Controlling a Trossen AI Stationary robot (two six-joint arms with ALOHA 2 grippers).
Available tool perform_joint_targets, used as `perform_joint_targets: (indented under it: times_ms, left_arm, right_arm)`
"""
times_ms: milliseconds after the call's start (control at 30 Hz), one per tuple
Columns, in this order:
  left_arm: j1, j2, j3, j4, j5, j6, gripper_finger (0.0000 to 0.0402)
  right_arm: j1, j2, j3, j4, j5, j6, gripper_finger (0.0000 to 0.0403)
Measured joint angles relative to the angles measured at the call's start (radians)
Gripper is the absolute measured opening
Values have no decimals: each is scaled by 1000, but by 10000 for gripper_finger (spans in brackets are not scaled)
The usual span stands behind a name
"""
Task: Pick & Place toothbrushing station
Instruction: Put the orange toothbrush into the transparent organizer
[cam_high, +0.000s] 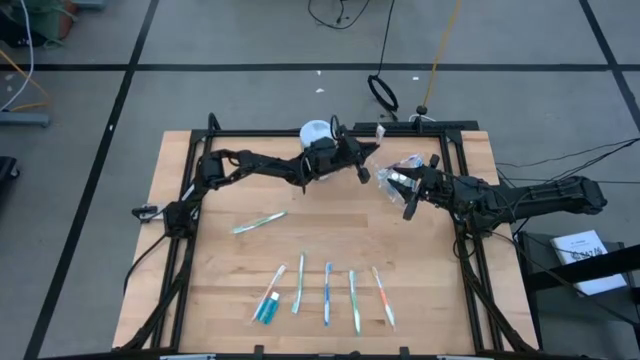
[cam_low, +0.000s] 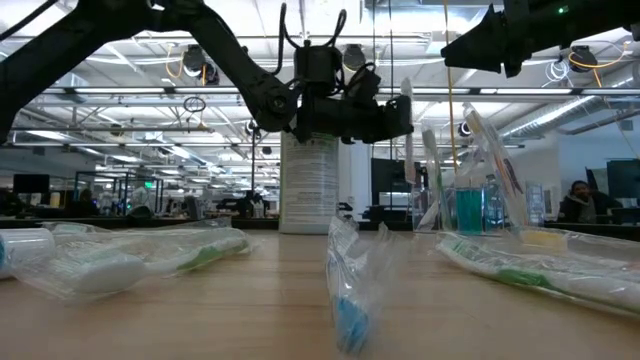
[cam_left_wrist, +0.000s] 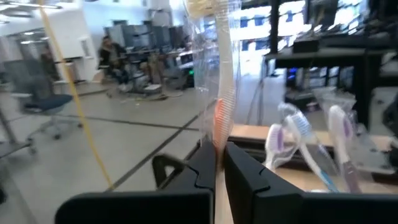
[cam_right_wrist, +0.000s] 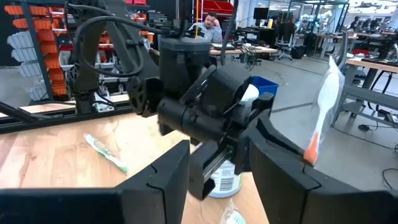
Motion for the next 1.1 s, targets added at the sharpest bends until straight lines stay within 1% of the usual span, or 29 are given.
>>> perform_joint_targets:
  times_ms: [67, 100, 300, 400, 500, 600, 733, 867, 1000, 1100]
  left_arm:
    - [16, 0, 0, -4, 52, -7, 5]
    - [23, 0, 0, -11, 61, -14, 5]
    - [50, 0, 0, -16, 59, -14, 19]
    - [50, 0, 0, 6, 59, -3, 15]
    - [39, 0, 0, 21, 69, -60, 6]
    - [14, 0, 0, 28, 92, -73, 7]
    - [-28, 0, 0, 26, 92, -70, 19]
    - [-58, 0, 0, 9, 84, -3, 13]
    - [-63, 0, 0, 8, 77, 26, 5]
    - [-44, -1, 0, 1, 75, -5, 14]
  right_arm:
    - [0, 0, 0, 0, 0, -7, 157]
    - [0, 0, 0, 0, 0, -15, 157]
    - [0, 0, 0, 0, 0, -33, 157]
    - [0, 0, 0, 0, 0, -33, 157]
    - [0, 0, 0, 0, 0, -33, 157]
    - [0, 0, 0, 0, 0, -55, 157]
    - [0, 0, 0, 0, 0, -66, 157]
    - [0, 0, 0, 0, 0, -66, 157]
    - [0, 0, 0, 0, 0, -66, 157]
    - [0, 0, 0, 0, 0, -66, 157]
